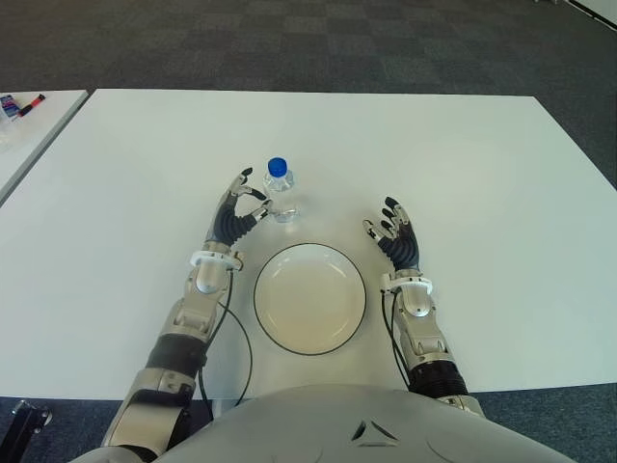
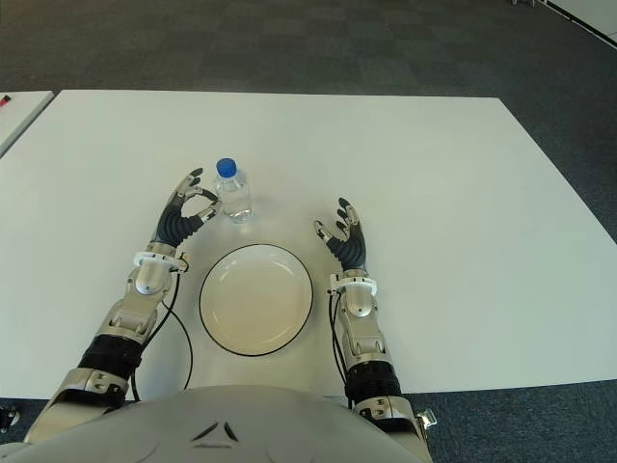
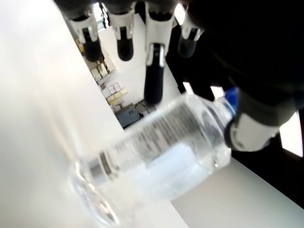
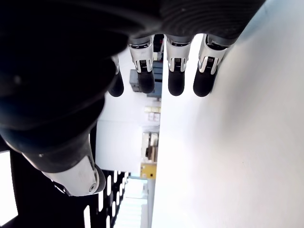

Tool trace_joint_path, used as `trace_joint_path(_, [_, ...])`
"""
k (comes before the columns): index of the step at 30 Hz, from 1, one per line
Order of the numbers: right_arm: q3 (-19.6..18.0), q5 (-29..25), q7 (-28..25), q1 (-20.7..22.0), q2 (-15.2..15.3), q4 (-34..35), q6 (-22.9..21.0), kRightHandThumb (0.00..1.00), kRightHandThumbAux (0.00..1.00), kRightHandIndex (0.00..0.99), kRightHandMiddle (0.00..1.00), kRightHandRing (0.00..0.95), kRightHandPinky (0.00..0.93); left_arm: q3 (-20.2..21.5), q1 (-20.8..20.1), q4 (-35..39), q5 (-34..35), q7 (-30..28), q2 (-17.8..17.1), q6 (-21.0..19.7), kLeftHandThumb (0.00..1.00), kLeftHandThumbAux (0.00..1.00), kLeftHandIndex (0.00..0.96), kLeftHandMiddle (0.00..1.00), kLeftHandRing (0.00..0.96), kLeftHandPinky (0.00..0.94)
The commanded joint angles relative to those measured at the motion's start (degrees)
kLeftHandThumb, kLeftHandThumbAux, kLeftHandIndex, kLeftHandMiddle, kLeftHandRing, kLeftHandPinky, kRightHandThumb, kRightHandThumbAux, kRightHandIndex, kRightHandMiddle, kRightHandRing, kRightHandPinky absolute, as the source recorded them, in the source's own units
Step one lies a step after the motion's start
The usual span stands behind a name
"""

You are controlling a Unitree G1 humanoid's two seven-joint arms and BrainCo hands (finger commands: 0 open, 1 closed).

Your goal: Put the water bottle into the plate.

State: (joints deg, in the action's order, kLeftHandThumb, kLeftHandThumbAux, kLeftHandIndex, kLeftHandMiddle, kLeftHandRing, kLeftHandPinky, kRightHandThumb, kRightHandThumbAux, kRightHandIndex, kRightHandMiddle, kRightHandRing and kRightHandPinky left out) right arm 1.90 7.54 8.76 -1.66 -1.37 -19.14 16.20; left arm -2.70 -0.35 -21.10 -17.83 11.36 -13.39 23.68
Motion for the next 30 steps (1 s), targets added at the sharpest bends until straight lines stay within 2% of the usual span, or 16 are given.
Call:
trace_joint_path(1, [0.0, 0.3, 0.4, -0.3, -0.2, -0.2, -1.4, 0.305, 0.748, 0.108, 0.096, 0.088, 0.121, 1.3, 7.6, 4.4, -2.4, 2.2, -1.6, 0.0, 0.268, 0.542, 0.0, 0.028, 0.017, 0.003])
trace_joint_path(5, [-0.1, 0.0, 0.2, -0.2, -0.2, -0.3, -1.5, 0.313, 0.748, 0.111, 0.101, 0.093, 0.127, 1.7, 11.0, 9.8, -2.7, 1.4, -1.4, -3.2, 0.252, 0.516, 0.0, 0.005, 0.003, 0.0])
trace_joint_path(14, [-0.3, -0.8, -1.0, 0.1, 0.0, -1.0, -1.1, 0.322, 0.745, 0.101, 0.103, 0.095, 0.124, 1.3, 14.1, 16.0, -1.9, -0.6, -0.7, -7.9, 0.26, 0.467, 0.0, 0.0, 0.0, 0.0])
trace_joint_path(30, [-0.1, -0.9, -1.2, -0.1, -0.2, -0.8, -0.9, 0.305, 0.764, 0.086, 0.091, 0.086, 0.119, 1.9, 17.1, 20.4, 4.2, -6.6, -0.7, -8.4, 0.317, 0.463, 0.0, 0.0, 0.0, 0.0])
